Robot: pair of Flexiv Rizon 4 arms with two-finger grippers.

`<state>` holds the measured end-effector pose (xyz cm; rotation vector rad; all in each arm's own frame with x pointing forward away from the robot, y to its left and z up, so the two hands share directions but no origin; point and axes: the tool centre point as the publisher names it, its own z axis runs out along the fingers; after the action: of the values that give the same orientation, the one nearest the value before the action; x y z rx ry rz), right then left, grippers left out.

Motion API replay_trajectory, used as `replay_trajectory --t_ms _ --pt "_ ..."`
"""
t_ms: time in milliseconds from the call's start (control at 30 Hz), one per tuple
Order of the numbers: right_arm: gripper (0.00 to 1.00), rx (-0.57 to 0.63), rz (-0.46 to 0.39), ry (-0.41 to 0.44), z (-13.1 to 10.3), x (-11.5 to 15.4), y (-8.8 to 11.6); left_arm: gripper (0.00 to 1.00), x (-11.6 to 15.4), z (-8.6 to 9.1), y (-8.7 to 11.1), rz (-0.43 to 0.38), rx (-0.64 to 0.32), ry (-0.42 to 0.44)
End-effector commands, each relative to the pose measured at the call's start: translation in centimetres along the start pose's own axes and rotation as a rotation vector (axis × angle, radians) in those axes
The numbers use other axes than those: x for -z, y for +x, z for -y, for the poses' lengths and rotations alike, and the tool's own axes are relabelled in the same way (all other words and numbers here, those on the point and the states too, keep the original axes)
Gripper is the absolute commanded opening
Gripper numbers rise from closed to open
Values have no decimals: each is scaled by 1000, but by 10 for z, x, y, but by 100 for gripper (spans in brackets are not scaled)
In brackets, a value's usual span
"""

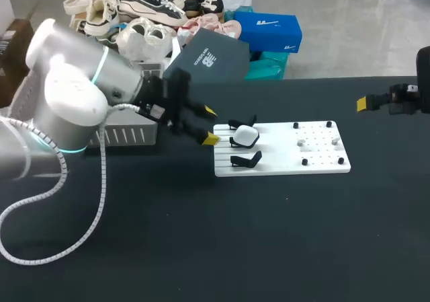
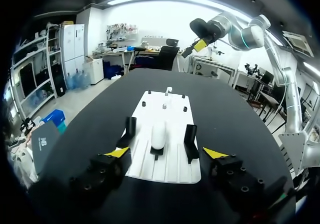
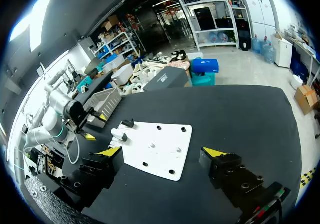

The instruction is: Pick up each earbud case from the left stands, insert the matching earbuds, close the lid, and place the case in the box.

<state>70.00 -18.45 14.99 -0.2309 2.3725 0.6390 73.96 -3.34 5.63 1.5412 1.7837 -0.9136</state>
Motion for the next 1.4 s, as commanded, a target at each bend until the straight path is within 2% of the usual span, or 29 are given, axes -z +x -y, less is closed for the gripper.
replay_trajectory --t_ms 33,167,200,333,533,833,900,933,1400 --pt "100 1 -1 -2 1 0 0 88 -11 -2 3 20 5 1" --pt "100 1 -1 -2 1 0 0 82 -18 -2 2 50 16 10" --pt "100 1 -1 -2 1 0 0 78 -19 -2 1 60 11 9" --pt "100 1 -1 -2 1 0 0 75 -22 0 0 94 -3 1" --pt "100 1 -1 -2 1 0 0 64 -29 3 1 127 -31 -14" --pt "100 1 -1 -2 1 0 0 61 -37 -2 -2 149 -53 -39" --pt "100 1 -1 -2 1 0 0 51 -40 -3 -3 149 -54 -37" --pt "100 1 -1 -2 1 0 0 49 -41 -3 -3 149 -55 -37" --pt "100 1 -1 -2 1 0 0 47 -52 -9 -1 138 -47 -14"
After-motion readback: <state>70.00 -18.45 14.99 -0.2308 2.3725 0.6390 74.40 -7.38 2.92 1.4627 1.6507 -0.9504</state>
